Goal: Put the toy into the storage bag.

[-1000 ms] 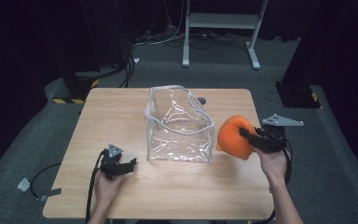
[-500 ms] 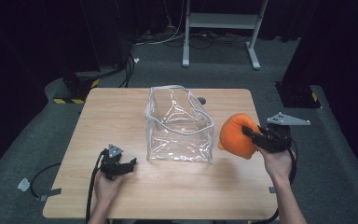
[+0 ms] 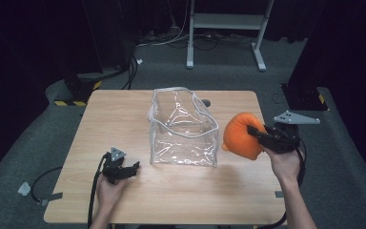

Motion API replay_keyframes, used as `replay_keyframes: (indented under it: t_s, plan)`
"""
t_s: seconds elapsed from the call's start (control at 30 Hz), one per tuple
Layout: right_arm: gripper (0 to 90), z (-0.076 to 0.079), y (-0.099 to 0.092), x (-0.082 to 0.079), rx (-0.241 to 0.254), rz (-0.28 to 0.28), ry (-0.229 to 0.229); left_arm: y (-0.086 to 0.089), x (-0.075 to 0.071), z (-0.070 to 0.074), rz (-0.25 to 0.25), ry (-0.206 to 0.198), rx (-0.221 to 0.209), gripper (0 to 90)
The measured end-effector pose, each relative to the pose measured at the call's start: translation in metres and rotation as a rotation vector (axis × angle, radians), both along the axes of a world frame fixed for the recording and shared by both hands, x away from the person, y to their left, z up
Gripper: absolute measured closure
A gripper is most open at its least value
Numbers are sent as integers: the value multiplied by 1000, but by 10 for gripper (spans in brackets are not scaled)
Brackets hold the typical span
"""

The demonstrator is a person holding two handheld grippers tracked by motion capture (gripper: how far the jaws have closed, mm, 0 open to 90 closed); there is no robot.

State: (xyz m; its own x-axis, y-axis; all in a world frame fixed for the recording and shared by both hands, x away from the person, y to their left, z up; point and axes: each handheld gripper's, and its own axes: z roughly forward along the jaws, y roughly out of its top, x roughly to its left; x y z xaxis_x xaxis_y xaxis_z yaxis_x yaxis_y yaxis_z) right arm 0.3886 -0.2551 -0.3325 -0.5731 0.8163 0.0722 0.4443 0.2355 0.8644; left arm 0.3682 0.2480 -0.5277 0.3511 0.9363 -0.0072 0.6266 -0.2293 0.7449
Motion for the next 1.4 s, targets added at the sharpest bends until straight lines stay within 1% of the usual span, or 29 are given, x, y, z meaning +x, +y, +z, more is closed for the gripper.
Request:
replay_keyframes:
  t_s: [0.27, 0.37, 0.43, 0.73, 0.8, 0.9, 0.93, 1.03, 1.1, 1.13, 1.17, 1.27, 1.37, 1.4]
  plan:
    - [687, 7, 0, 1, 10, 5, -6, 0, 0, 0, 0, 1, 0, 237]
    - [687, 12, 0, 0, 16, 7, -3, 0, 0, 0, 0, 0, 0, 237]
    - [687, 16, 1, -1, 13, 11, -15, 0, 0, 0, 0, 1, 0, 237]
    - [687, 28, 2, -2, 29, 22, -24, 0, 0, 0, 0, 0, 0, 237]
    - [687, 31, 3, -4, 27, 27, -34, 0, 0, 0, 0, 0, 0, 237]
    - [687, 34, 2, -3, 40, 31, -39, 0, 0, 0, -1, 1, -1, 237]
    - [687, 34, 2, -3, 40, 31, -39, 0, 0, 0, -1, 1, -1, 237]
    - [687, 38, 4, -3, 24, 26, -19, 0, 0, 0, -4, 2, 4, 234]
    - [687, 39, 5, -4, 20, 26, -18, 0, 0, 0, -4, 1, 5, 234]
    - [687, 44, 6, -6, 18, 33, -31, 0, 0, 0, -4, 1, 4, 234]
    - [687, 44, 6, -6, 18, 33, -31, 0, 0, 0, -4, 1, 4, 234]
    - [687, 47, 6, -4, 39, 40, -32, 0, 0, 0, -4, 1, 4, 234]
    - [687, 49, 8, -2, 38, 42, -34, 0, 0, 0, -5, 2, 5, 234]
    - [687, 52, 9, -2, 48, 48, -40, 0, 0, 0, -4, 1, 4, 234]
